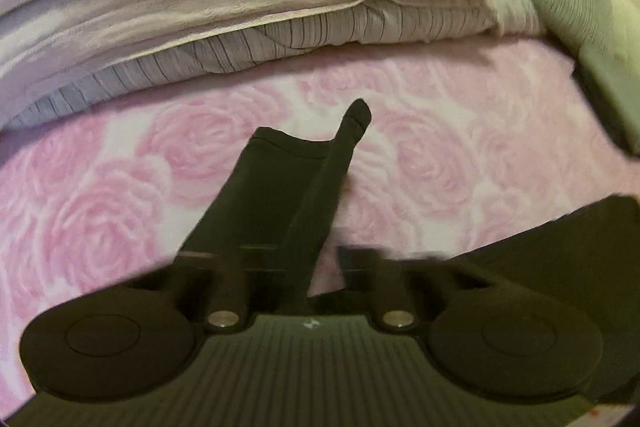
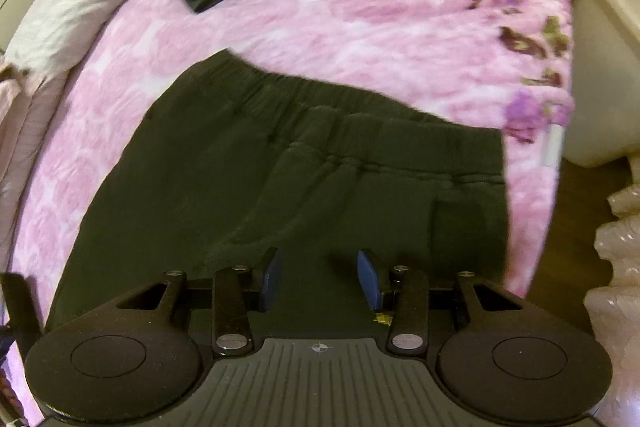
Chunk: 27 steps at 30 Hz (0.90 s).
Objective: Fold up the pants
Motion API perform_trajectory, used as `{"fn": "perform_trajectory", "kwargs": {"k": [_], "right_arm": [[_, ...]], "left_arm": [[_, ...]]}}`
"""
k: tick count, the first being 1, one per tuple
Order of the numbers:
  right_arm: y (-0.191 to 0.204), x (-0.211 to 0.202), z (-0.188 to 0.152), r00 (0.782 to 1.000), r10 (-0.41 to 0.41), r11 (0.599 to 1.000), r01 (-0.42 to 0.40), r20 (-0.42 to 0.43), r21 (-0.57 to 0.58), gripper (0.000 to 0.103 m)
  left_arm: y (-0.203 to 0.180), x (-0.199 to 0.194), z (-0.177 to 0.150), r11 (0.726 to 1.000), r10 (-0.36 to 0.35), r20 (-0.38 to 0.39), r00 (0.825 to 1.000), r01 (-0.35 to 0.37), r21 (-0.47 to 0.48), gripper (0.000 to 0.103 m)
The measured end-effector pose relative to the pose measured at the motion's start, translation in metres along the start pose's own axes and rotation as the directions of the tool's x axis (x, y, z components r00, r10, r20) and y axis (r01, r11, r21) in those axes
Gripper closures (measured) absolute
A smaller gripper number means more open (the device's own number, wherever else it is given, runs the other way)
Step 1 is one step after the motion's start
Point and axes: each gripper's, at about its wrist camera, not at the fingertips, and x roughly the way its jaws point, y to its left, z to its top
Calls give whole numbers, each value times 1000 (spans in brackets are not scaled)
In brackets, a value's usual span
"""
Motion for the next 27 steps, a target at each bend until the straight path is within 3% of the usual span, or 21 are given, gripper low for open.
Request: {"fn": "perform_trajectory", "kwargs": {"k": [2, 4, 5, 7, 8, 11, 13, 14, 15, 16, 19, 20, 22, 27], "right_arm": [[-10, -6, 2, 1000, -14, 999, 14, 9, 30, 64], [-20, -11, 5, 1000, -19, 998, 17, 22, 57, 64], [-24, -12, 6, 999, -24, 998, 22, 26, 66, 64], [-29, -12, 8, 999, -31, 996, 29, 29, 82, 64], [-31, -10, 8, 999, -34, 996, 31, 27, 87, 63], [-28, 2, 6, 999, -32, 996, 32, 2, 87, 64], [-20, 10, 5, 1000, -21, 998, 22, -20, 61, 63], [-14, 13, 5, 999, -12, 999, 13, -31, 38, 63], [-8, 14, 6, 999, 2, 1000, -2, -36, 9, 63], [-2, 13, 8, 999, 21, 999, -22, -36, -30, 64], [10, 11, 19, 998, 61, 989, -63, -23, -136, 64], [12, 11, 24, 997, 76, 984, -78, -20, -160, 64], [14, 8, 39, 992, 129, 968, -127, -6, -218, 64], [28, 14, 83, 961, 277, 891, -257, -1, -375, 64]], "left_arm": [[9, -21, -9, 998, 54, 74, 996, -51, -48, 100], [41, -57, -27, 974, 109, 153, 982, -75, -213, 100], [60, -78, -41, 948, 150, 178, 973, -90, -305, 100], [102, -117, -82, 867, 263, 179, 948, -150, -475, 99], [120, -130, -106, 822, 316, 138, 939, -198, -534, 92], [153, -123, -178, 752, 300, -98, 949, -298, -588, 82], [155, -115, -209, 728, 306, -233, 923, -385, -567, 76], [153, -119, -217, 722, 323, -231, 918, -396, -567, 69], [150, -127, -220, 703, 360, -226, 905, -422, -572, 68], [148, -132, -220, 687, 380, -236, 894, -444, -575, 74], [148, -150, -216, 658, 424, -235, 875, -476, -583, 73], [146, -159, -212, 655, 447, -231, 864, -492, -574, 73], [141, -175, -202, 659, 462, -211, 861, -493, -569, 73], [104, -216, -173, 683, 407, -112, 907, -383, -621, 73]]}}
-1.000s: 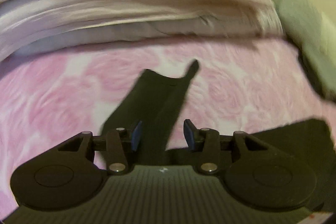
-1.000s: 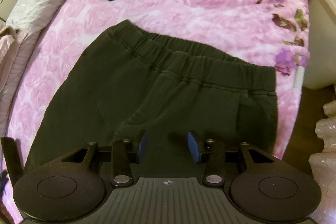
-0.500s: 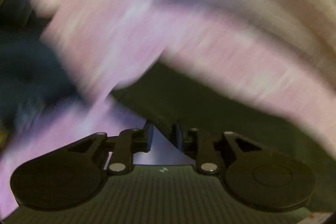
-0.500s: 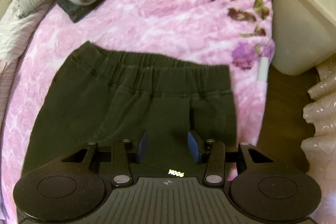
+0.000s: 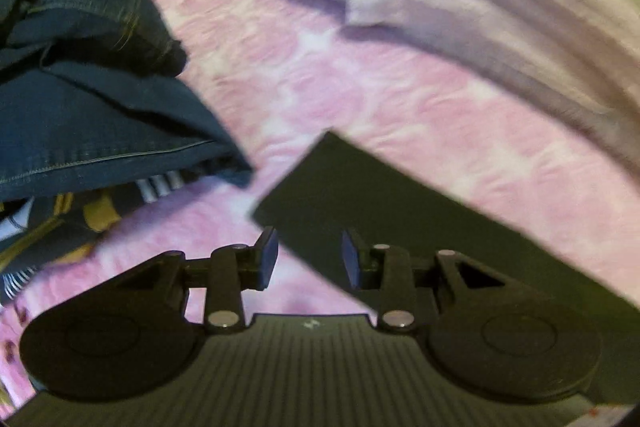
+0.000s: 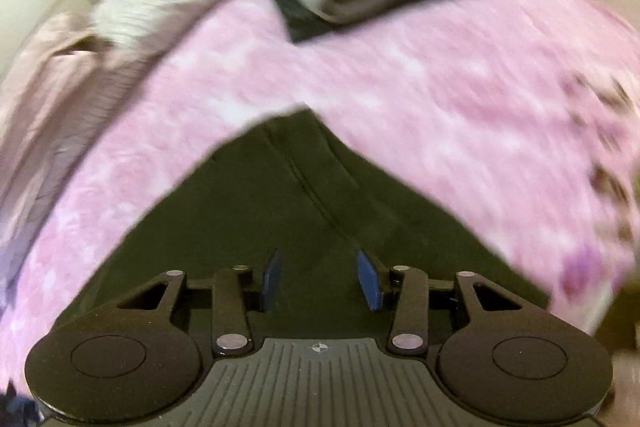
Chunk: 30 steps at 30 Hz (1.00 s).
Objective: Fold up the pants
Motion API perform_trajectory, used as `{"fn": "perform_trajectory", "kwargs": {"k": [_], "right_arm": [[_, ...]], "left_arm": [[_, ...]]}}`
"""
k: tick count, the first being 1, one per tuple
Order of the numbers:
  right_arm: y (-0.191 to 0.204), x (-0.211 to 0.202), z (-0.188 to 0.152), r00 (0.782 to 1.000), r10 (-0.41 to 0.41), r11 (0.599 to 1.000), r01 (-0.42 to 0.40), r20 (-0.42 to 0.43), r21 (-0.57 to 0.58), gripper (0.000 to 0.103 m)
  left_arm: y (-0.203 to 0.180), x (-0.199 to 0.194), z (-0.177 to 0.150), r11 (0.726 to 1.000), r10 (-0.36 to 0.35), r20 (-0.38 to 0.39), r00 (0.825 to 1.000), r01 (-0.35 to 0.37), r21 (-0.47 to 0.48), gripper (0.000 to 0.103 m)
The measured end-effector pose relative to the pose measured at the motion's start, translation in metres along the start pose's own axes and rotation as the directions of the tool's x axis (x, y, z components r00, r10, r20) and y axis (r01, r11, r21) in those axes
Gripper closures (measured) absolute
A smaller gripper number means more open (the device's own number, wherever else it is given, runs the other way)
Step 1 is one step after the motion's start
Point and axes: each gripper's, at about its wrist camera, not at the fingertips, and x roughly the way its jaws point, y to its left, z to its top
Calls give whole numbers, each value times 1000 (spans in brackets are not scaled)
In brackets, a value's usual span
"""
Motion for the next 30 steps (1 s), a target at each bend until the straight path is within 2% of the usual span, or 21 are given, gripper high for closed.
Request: {"fn": "perform_trajectory", "kwargs": {"k": [5, 8, 12, 16, 19, 23, 25, 26, 27, 29, 30], "right_arm": [[-13, 43, 55, 985, 163, 977, -169, -57, -128, 64], [-18, 78, 86, 964, 233, 952, -253, -129, -172, 64], [-33, 122, 119, 928, 298, 924, -340, -223, -176, 64], [-53, 163, 133, 878, 371, 902, -418, -302, -108, 64], [-68, 188, 139, 822, 463, 871, -492, -330, -4, 64], [-88, 205, 146, 738, 602, 797, -580, -304, 170, 66], [-96, 220, 144, 711, 629, 777, -585, -314, 232, 68], [-99, 226, 145, 703, 637, 771, -582, -315, 259, 74], [-100, 229, 147, 708, 631, 775, -568, -316, 276, 87], [-92, 218, 153, 726, 621, 783, -591, -296, 195, 101], [-84, 207, 157, 732, 622, 780, -611, -280, 134, 102]], "left_arm": [[-42, -50, -20, 996, -14, 32, 999, 17, -92, 71], [-62, -79, -45, 987, 19, 31, 999, -14, -158, 70], [-86, -114, -94, 968, 57, 0, 998, -56, -246, 69], [-107, -139, -139, 948, 93, -40, 995, -101, -303, 68], [-120, -150, -163, 936, 127, -67, 990, -142, -323, 68], [-133, -162, -178, 923, 159, -66, 985, -172, -345, 68], [-139, -167, -181, 920, 166, -63, 984, -177, -350, 68], [-142, -168, -183, 919, 168, -65, 984, -180, -351, 68], [-145, -170, -184, 918, 172, -69, 983, -185, -352, 68], [-152, -172, -185, 920, 171, -67, 983, -184, -346, 68], [-155, -173, -185, 921, 175, -66, 982, -187, -341, 68]]}}
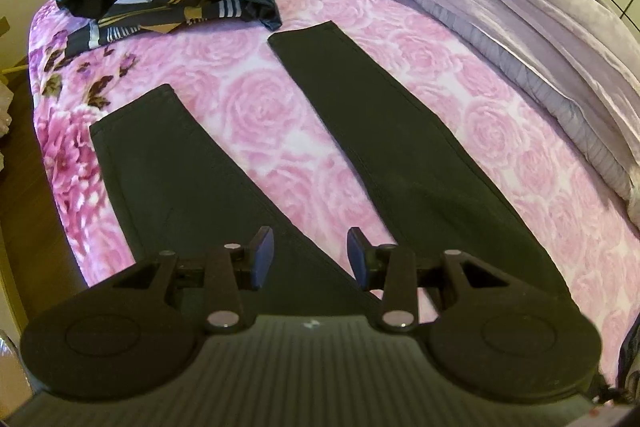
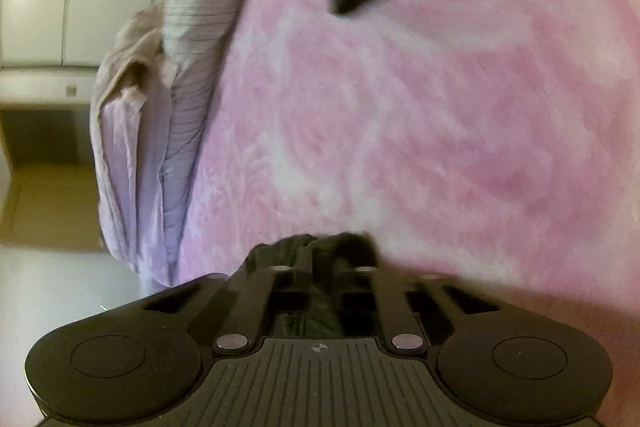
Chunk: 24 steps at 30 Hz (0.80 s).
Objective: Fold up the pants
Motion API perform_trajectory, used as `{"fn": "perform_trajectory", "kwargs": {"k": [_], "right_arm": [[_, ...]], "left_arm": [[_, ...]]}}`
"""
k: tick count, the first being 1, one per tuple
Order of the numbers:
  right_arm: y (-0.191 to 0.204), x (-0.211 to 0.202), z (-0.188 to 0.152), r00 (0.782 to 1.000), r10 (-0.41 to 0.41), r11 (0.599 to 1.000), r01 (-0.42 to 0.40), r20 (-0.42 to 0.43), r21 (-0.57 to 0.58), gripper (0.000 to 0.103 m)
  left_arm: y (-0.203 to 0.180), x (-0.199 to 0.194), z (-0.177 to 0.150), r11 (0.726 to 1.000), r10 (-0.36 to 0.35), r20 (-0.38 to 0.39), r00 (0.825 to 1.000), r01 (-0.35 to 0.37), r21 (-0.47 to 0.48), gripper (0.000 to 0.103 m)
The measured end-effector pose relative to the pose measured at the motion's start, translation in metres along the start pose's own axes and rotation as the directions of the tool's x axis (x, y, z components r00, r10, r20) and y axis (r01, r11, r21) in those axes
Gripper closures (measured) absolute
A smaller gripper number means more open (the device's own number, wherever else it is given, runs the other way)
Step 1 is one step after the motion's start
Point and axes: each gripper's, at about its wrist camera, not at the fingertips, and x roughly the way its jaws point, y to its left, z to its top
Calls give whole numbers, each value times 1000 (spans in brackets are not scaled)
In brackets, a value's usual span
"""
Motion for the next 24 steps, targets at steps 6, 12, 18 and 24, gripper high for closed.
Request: {"fn": "perform_trajectory", "kwargs": {"k": [6, 12, 18, 24], "right_arm": [[14, -28, -7, 968, -173, 983, 180, 182, -23, 102], [48, -21, 5, 909, -396, 903, 411, 129, -126, 84], [127, -45, -89, 882, -456, 647, 421, 120, -636, 80], [101, -45, -223, 783, -619, 419, 266, -60, -868, 80]], "left_arm": [[-11, -7, -8, 1000, -14, 13, 1000, 14, 11, 67], [-10, -19, -20, 999, -33, 16, 999, 32, 36, 63], [1, -29, -34, 997, -18, -22, 1000, 20, 76, 63], [11, -38, -54, 979, -27, -91, 995, 45, 199, 60]]}}
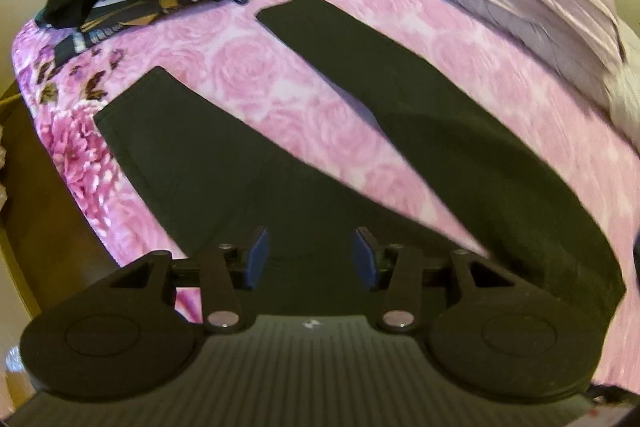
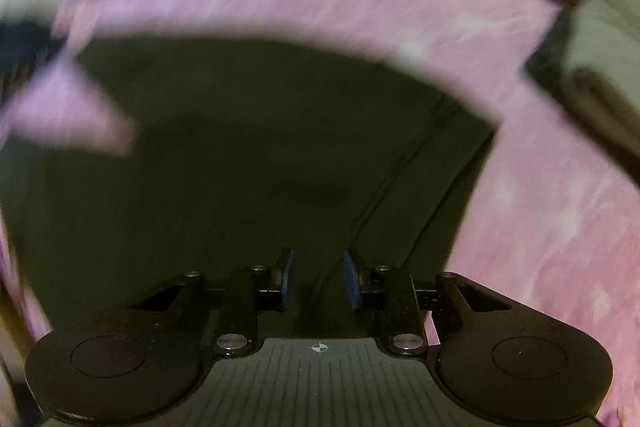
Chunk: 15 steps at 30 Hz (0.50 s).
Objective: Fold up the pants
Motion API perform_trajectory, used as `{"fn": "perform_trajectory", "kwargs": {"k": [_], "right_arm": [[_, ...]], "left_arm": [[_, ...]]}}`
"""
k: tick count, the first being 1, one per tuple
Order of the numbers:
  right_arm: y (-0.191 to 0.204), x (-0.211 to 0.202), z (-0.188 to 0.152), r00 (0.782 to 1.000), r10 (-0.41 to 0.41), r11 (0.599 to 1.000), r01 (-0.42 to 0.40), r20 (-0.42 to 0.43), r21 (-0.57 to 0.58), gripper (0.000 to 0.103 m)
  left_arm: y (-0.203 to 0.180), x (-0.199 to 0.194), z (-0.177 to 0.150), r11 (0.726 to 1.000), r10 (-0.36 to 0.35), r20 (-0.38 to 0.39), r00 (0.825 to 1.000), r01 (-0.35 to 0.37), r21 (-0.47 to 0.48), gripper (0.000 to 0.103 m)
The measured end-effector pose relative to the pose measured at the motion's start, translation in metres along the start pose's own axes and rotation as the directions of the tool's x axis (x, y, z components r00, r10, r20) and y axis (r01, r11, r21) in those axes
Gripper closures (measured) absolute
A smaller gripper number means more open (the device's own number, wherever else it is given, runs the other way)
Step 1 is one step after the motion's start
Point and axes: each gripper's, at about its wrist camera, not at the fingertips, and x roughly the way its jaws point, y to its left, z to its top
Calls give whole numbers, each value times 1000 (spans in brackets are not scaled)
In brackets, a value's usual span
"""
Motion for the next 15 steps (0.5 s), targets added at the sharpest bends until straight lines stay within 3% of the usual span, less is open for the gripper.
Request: {"fn": "perform_trajectory", "kwargs": {"k": [1, 2, 5, 8, 13, 15], "right_arm": [[7, 4, -18, 998, -30, 999, 29, -50, -15, 80], [11, -4, -32, 998, -45, 999, 45, -33, -10, 79], [20, -22, -57, 988, -94, 994, 99, -122, 39, 79], [33, -49, -82, 974, -166, 977, 183, -156, 106, 79], [76, -113, -99, 988, -147, 927, 151, -37, 344, 78], [105, -142, -98, 989, -139, 910, 107, 51, 401, 70]], "left_arm": [[3, 0, -4, 1000, -6, -17, 1000, 6, 19, 60], [6, -1, -8, 999, -9, -34, 999, 11, 44, 60], [19, -8, -23, 994, -32, -69, 997, 40, 106, 60], [38, -21, -38, 984, -59, -84, 995, 72, 160, 60], [75, -60, -52, 960, -136, -58, 989, 146, 238, 60], [90, -82, -56, 944, -169, -33, 985, 172, 282, 60]]}}
